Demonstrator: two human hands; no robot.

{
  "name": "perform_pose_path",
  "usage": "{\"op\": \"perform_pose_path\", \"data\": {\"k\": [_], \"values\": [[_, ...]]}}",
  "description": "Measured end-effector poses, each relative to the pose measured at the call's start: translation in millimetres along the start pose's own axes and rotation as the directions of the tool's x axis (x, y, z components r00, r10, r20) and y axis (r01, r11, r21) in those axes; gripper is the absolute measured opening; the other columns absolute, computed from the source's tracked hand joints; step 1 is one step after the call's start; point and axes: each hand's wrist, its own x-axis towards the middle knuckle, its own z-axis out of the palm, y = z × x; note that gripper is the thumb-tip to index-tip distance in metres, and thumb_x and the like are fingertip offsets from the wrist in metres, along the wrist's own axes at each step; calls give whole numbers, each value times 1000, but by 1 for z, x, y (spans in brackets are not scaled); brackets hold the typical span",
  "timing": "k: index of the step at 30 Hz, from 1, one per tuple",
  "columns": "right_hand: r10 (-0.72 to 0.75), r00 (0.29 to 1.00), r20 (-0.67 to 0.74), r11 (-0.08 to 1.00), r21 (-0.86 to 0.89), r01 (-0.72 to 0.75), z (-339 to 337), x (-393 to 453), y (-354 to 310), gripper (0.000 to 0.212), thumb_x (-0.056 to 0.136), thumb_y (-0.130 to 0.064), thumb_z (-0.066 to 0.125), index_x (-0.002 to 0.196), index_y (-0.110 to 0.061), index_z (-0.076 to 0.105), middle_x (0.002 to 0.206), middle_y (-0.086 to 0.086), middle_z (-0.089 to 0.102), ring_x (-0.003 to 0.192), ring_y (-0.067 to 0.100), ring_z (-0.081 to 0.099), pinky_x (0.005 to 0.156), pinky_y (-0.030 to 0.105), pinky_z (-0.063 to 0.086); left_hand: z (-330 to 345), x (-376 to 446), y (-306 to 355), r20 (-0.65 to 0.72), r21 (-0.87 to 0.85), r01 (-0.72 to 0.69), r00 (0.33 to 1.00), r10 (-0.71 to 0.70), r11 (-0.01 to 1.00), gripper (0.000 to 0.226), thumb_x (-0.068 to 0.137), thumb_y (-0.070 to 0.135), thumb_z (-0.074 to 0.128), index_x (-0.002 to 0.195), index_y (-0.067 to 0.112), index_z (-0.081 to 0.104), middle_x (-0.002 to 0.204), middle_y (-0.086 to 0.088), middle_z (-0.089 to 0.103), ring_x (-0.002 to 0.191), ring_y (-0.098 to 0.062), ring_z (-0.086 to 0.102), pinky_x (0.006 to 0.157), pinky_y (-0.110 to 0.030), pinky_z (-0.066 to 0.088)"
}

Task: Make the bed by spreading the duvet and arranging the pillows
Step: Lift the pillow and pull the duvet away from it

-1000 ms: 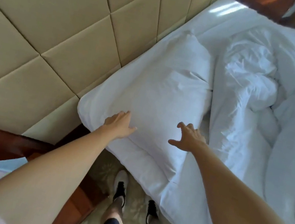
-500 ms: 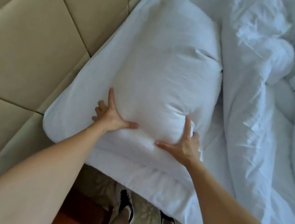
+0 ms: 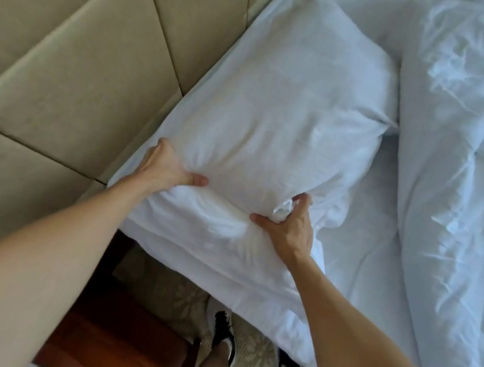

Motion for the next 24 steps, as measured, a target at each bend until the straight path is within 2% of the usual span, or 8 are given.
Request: {"op": "perform_pose_path", "data": {"k": [4, 7, 9, 11, 14, 16, 21, 24], "values": [[-74, 990, 121, 996, -36, 79, 45, -12, -29, 79, 62, -49, 86, 117, -28, 32, 113, 0, 55, 97, 24, 58, 75, 37, 47, -36, -1, -56, -27, 107, 132, 991, -130, 985, 135, 56, 59, 88, 150, 2, 11, 152, -17, 30, 139, -36, 34, 110, -50, 37], [-75, 953, 292, 982, -145, 122, 40, -6, -39, 80, 65, -54, 82, 121, -31, 31, 117, 2, 51, 97, 25, 56, 81, 39, 49, -28, -13, -78, -49, 338, 169, 986, -162, 926, 96, 82, 53, 71, 146, 6, 17, 148, -20, 29, 135, -39, 32, 106, -53, 37], [-71, 902, 426, 962, -209, 175, 16, 1, -38, 74, 70, -58, 78, 120, -28, 34, 115, 0, 51, 94, 23, 55, 78, 35, 45, -14, -28, -69, -109, 482, 119, 991, -75, 868, 70, 93, 41, 60, 142, 7, 24, 143, -22, 34, 128, -40, 37, 101, -51, 40], [-44, 867, 497, 895, -366, 255, -17, 9, -35, 66, 76, -68, 67, 118, -25, 41, 109, -1, 54, 96, 23, 56, 81, 35, 44, 0, -45, -44, -152, 585, -3, 982, 113, 811, 50, 94, 26, 56, 134, 6, 34, 133, -21, 42, 118, -38, 45, 94, -47, 43], [7, 897, 441, 739, -607, 293, -69, 18, -23, 60, 85, -71, 51, 120, -22, 50, 123, 6, 56, 118, 30, 52, 96, 44, 43, 20, -69, 11, -30, 664, -254, 931, 364, 704, 33, 94, 19, 50, 124, 8, 43, 123, -16, 49, 111, -34, 51, 89, -43, 41], [28, 918, 397, 688, -674, 270, -102, 21, -13, 56, 90, -63, 52, 126, -20, 50, 132, 9, 51, 125, 31, 47, 99, 44, 38, 36, -82, 55, 90, 699, -364, 899, 429, 616, 34, 94, 21, 47, 126, 10, 44, 125, -13, 49, 115, -32, 50, 92, -42, 40], [21, 958, 286, 722, -667, 183, -186, 21, 24, 48, 90, -53, 58, 124, -20, 52, 131, 9, 53, 121, 29, 52, 100, 40, 43, 94, -114, 153, 270, 727, -499, 839, 472, 472, 34, 93, 21, 46, 125, 10, 48, 127, -12, 50, 119, -31, 51, 96, -42, 40], [14, 983, 183, 739, -664, 113, -241, 12, 61, 47, 89, -51, 59, 124, -20, 53, 130, 8, 53, 123, 29, 51, 98, 39, 42, 137, -138, 200, 331, 698, -562, 802, 496, 443, 36, 93, 24, 49, 126, 11, 48, 128, -11, 50, 120, -31, 51, 98, -42, 39]]}}
